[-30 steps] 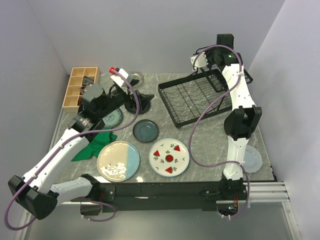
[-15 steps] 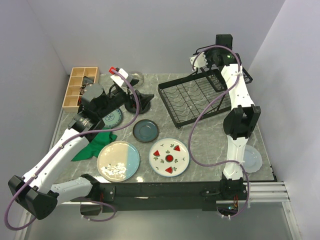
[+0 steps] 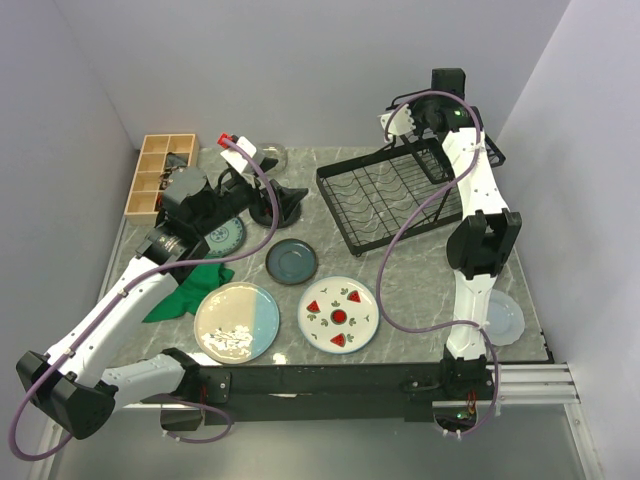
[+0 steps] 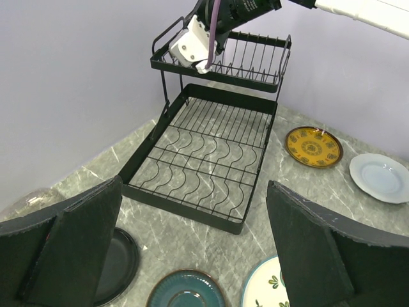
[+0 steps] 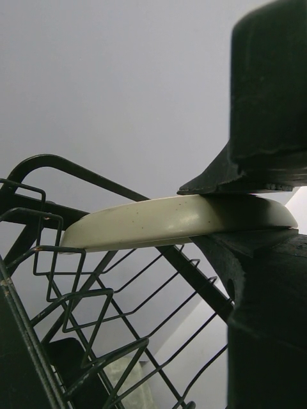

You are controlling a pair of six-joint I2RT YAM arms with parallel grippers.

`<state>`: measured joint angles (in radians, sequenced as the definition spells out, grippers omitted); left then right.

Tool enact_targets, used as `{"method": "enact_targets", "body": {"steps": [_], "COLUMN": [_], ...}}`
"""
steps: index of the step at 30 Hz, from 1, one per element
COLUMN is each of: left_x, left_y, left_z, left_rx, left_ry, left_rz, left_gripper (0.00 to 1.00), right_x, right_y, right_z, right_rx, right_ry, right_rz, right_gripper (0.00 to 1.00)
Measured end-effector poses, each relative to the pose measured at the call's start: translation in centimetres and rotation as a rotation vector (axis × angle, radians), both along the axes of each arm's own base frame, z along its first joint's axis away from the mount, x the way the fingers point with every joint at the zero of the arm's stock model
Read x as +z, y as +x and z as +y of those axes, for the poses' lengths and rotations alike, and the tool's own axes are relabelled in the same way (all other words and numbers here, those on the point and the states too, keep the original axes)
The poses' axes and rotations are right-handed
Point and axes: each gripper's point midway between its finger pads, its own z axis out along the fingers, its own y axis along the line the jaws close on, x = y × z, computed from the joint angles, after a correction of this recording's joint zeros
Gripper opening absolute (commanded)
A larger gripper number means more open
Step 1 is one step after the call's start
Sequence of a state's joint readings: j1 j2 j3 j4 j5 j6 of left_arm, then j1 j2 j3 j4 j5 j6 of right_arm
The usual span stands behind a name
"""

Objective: Load the plates into the dish rack
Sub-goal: Pass the plate from the right arm to the left

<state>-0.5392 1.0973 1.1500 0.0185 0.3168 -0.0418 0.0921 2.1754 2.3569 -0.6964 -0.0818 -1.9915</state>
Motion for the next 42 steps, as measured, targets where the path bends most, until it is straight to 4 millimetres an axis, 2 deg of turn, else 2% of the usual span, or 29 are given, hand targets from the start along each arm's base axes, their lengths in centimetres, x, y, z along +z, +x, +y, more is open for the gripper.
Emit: {"method": "enact_targets", "body": {"steps": [14,23,35,42], "left_x": [0.0,-0.3,-0.3,-0.3], "left_y": [0.1,0.3,0.3,0.2], "left_z": [0.1,0.1,0.0,0.0], "left_rx": [0.003,0.006,0.004,-0.004], "left_ry": [0.0,0.003,0.002,0.002], "left_rz": [0.001,0.006,0.011,0.011], "left_gripper": [0.99,0.99,0.99,0.99], "right_x": [0.0,0.2,0.5,2.5], "right_y": [0.4,0.7,0.6,-0.6], "right_z": [0.0,0.0,0.1,0.6], "right_rx": [0.01,0.023,0.051,0.072], "right_ry": [0.005,0.02,0.05,0.084], "right_rz": [-0.006,-0.019,-0.029,-0.063], "right_gripper": [0.15,0.06,0.01,0.0]}}
